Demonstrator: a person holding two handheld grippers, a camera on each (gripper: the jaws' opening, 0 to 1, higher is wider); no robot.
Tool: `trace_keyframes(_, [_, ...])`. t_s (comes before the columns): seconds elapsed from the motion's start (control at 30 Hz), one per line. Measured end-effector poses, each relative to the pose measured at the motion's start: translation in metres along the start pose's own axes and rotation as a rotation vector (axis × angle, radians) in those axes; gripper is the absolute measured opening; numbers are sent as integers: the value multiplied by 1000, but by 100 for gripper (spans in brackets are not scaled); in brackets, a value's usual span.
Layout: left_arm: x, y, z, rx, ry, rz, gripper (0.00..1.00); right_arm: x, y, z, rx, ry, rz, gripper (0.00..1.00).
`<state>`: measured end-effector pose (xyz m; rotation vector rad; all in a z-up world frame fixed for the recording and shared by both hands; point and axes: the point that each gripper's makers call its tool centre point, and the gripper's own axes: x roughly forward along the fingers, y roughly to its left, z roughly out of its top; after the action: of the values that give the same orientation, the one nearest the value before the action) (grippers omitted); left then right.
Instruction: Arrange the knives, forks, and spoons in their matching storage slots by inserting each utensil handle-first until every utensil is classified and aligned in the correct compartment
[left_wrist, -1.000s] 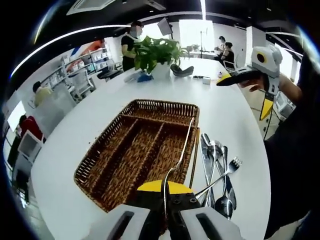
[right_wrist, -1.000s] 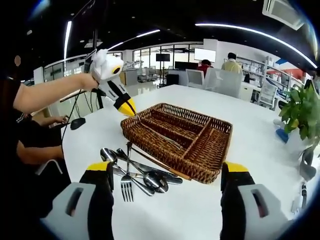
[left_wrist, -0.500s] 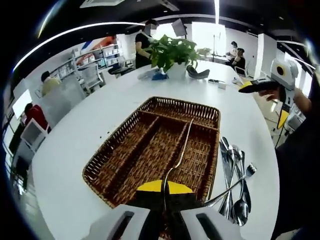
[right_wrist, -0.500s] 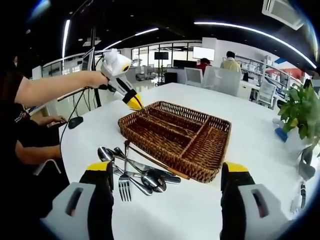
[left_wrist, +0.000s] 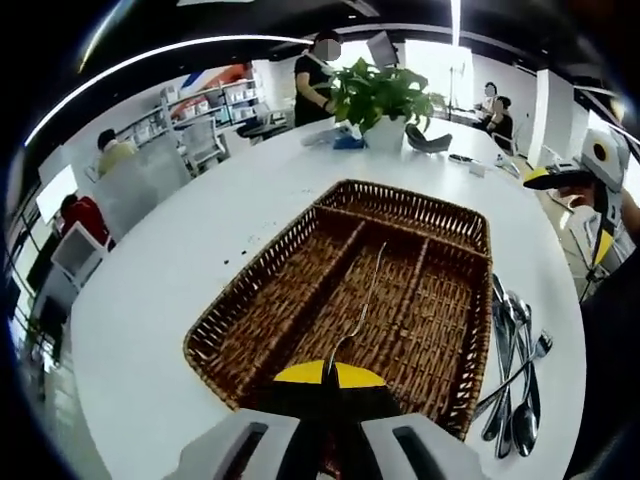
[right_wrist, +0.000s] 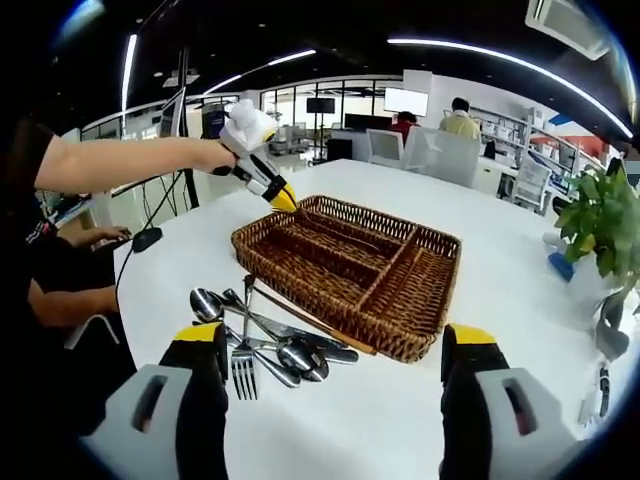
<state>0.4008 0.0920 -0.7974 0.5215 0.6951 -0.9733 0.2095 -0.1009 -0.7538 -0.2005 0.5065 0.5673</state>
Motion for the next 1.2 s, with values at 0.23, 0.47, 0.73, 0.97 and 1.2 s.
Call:
trace_keyframes(0.23, [15, 2, -5, -7, 15, -17, 0, 1, -2, -7, 12, 15, -5, 90])
trace_keyframes(0.47, [25, 3, -15, -52, 47, -29, 0, 3, -1, -5, 13, 12, -3, 89])
trace_keyframes(0.73, [30, 6, -27, -14, 96, -64, 0, 5, -1, -8, 12, 22, -3, 88])
trace_keyframes(0.97, [33, 8, -24, 12, 119, -73, 0, 4, -2, -9, 15, 27, -6, 88])
trace_keyframes(1.2, [40, 12, -28, -25, 147, -78, 0, 5, -2, -10, 12, 34, -5, 86])
